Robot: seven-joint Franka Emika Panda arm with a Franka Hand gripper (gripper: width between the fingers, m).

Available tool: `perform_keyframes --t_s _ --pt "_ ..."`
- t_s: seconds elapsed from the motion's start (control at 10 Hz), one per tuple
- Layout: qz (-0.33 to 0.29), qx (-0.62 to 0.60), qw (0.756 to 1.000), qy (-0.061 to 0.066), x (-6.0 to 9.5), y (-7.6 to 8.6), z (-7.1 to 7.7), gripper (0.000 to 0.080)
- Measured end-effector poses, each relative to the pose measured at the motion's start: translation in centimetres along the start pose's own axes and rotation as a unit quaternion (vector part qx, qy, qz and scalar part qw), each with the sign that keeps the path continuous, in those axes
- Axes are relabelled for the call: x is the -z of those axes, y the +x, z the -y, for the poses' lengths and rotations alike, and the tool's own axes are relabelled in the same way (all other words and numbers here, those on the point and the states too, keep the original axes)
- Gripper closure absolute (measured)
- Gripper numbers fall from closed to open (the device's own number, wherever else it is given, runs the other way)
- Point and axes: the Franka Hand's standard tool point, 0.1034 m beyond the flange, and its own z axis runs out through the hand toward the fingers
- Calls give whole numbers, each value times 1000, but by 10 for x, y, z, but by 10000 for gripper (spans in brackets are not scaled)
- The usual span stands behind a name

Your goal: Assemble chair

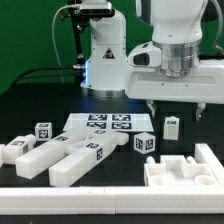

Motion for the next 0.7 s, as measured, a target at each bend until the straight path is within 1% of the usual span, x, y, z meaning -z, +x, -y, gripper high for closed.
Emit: perform_keyframes --t_s 0.1,0.2,0.3,0.4,0.6,0.7 --pt "50 52 997 -7 5 5 -9 151" --pt "101 87 991 -2 10 17 -11 151" --pt "144 103 984 0 9 24 -8 151" --pt "175 109 979 -1 7 23 -5 151" --pt "226 107 968 -6 5 20 -7 151" --pt "268 99 958 -13 4 15 -7 151"
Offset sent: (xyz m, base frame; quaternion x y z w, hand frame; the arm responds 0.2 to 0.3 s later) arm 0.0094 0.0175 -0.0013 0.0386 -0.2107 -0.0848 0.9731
